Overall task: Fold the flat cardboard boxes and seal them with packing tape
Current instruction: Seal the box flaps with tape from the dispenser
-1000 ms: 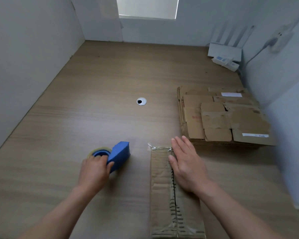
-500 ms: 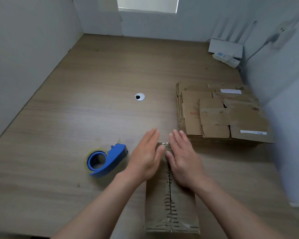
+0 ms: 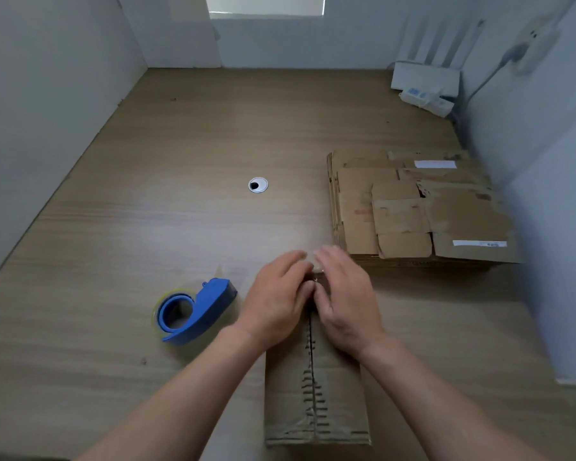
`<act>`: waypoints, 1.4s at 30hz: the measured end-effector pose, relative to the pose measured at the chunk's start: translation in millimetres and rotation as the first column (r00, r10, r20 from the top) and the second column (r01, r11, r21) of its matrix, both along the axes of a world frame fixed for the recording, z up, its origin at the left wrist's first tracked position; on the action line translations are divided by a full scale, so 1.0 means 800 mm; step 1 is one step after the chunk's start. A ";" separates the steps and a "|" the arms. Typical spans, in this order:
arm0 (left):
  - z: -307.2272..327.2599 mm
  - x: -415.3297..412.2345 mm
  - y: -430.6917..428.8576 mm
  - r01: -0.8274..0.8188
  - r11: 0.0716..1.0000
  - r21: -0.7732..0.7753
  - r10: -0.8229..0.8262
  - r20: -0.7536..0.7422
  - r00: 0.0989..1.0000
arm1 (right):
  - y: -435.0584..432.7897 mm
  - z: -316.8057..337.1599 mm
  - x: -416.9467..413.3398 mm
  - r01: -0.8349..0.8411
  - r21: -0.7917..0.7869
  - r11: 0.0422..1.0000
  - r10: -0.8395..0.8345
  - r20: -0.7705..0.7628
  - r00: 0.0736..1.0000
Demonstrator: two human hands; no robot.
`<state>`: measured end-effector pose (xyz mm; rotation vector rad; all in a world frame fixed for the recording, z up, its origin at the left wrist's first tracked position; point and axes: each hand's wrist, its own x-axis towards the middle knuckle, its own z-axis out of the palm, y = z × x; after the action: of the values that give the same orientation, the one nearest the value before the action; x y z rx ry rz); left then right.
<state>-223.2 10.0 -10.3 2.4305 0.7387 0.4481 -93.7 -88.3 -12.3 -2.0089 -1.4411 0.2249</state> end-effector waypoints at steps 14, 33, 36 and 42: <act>0.000 0.019 0.002 -0.486 0.709 -0.511 0.525 -0.077 0.848 | 0.006 -0.018 0.009 0.313 -0.303 0.900 -0.434 -0.555 0.710; 0.008 0.022 0.011 -0.499 0.587 -0.638 0.476 -0.226 0.850 | -0.005 -0.005 0.014 0.145 -0.260 0.955 -0.252 -0.445 0.859; 0.024 -0.004 -0.012 -0.453 0.786 -0.420 0.370 -0.267 0.890 | -0.005 0.000 0.013 0.147 -0.319 0.936 -0.258 -0.340 0.904; 0.016 -0.081 -0.109 -0.112 0.984 -0.137 0.053 -0.375 0.925 | -0.010 0.015 -0.004 0.166 -0.352 0.921 -0.158 0.050 0.986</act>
<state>-288.0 -76.9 2.9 2.3650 0.9977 -0.0462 -97.2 -96.1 0.1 -2.4160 -1.3074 0.4201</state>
